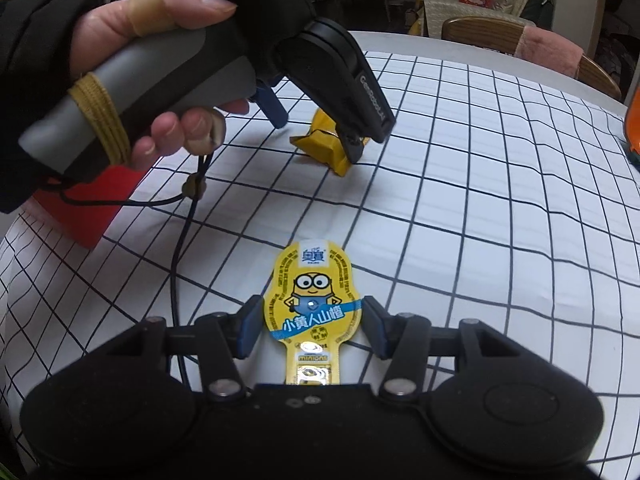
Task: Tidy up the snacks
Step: 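Grasp the Minion lollipop with the right gripper while the left grasps the yellow candy, then carry the yellow candy and Minion lollipop over the box and lower them inside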
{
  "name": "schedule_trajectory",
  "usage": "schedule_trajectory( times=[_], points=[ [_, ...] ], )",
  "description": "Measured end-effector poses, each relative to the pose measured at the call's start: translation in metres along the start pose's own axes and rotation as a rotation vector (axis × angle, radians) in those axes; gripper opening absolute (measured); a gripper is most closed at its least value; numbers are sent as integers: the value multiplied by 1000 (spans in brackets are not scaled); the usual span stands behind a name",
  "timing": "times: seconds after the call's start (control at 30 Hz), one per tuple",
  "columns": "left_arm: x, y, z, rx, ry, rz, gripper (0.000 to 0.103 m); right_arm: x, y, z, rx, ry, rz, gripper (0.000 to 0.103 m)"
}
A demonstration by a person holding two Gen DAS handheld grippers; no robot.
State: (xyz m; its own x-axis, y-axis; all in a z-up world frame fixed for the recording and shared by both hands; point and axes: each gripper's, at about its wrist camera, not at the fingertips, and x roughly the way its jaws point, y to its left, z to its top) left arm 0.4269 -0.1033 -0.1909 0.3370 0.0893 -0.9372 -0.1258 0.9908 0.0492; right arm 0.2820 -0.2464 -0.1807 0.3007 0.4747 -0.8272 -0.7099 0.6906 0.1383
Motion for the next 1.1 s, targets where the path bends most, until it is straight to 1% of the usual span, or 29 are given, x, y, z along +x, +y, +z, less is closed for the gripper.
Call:
schedule_trajectory(
  times=[0.03, 0.1, 0.13, 0.17, 0.2, 0.33, 0.6, 0.83, 1.1],
  points=[
    [0, 0, 2, -4, -1, -10, 62, 0, 0, 0, 4, 0, -2, 52],
    [1, -2, 8, -4, -3, -24, 45, -2, -1, -1, 9, -2, -4, 52],
    [0, -3, 8, -2, -7, -25, 43, -1, 0, -1, 10, -2, -7, 52],
    [-2, -4, 8, -1, -10, -27, 37, -2, 0, -1, 12, -3, -8, 52],
    [-3, -5, 8, 0, -15, -29, 35, -2, 0, -1, 13, -4, -10, 52],
    [-12, -3, -11, -4, -25, -25, 34, -6, 0, -1, 28, -15, -19, 52],
    [-34, 22, -35, -60, -28, -53, 34, -27, -4, -1, 77, -53, -33, 52],
    [-71, 41, -65, -83, -57, -77, 34, -53, 4, 4, 86, -96, -43, 52],
    [-117, 65, -102, -115, -99, -99, 34, -81, 27, 14, 70, -142, -43, 52]
  ],
)
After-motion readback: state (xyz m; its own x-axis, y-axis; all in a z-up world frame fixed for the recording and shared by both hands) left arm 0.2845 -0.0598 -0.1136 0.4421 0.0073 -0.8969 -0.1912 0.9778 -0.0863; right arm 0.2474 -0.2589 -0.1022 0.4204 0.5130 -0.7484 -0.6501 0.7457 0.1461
